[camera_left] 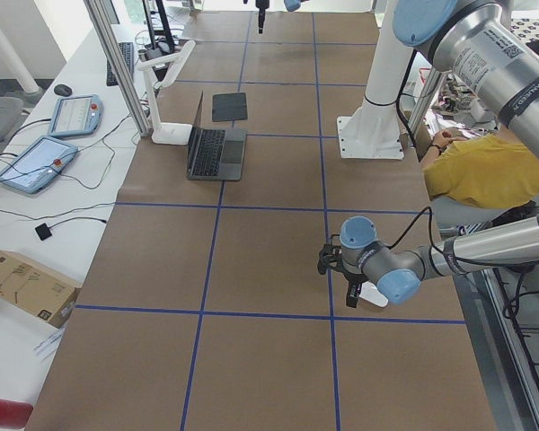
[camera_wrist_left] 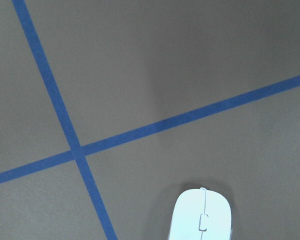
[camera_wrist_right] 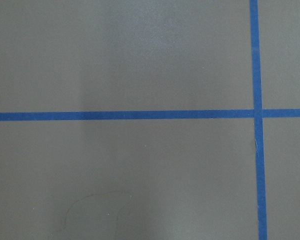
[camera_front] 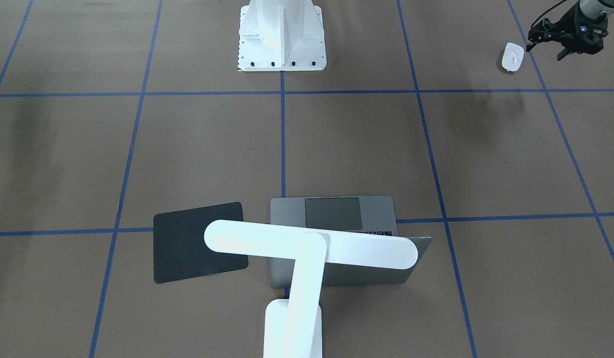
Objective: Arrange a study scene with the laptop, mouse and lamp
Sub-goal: 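Grasp the white mouse with the left gripper off the table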
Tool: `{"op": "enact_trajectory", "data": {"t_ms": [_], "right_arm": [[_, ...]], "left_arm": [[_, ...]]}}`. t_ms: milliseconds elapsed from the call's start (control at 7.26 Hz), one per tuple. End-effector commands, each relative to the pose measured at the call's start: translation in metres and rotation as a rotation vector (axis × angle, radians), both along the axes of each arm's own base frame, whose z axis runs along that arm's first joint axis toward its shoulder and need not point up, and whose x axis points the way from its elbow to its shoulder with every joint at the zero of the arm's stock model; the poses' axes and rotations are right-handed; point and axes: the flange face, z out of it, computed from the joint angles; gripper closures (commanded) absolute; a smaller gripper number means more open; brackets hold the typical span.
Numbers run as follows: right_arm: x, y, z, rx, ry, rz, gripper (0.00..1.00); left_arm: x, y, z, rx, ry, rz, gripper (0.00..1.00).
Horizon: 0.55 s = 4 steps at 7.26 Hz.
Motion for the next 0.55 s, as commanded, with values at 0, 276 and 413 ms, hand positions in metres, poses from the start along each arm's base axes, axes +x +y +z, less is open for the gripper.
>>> {"op": "enact_trajectory", "data": {"t_ms": [0, 276, 413], "right_arm": [[0.000, 0.000, 0.000, 0.001, 0.000, 0.000, 0.00], [0.000, -0.001, -0.001, 0.002, 0.000, 0.000, 0.00], [-0.002, -0.003, -0.003, 0.004, 0.000, -0.001, 0.00]], "left_arm": [[0.020, 0.008, 0.006, -0.003, -0.025, 0.023, 0.00], [0.058, 0.028, -0.002, -0.029, -0.024, 0.049, 0.00], [0.059, 0.032, -0.001, -0.027, -0.026, 0.065, 0.00]]}}
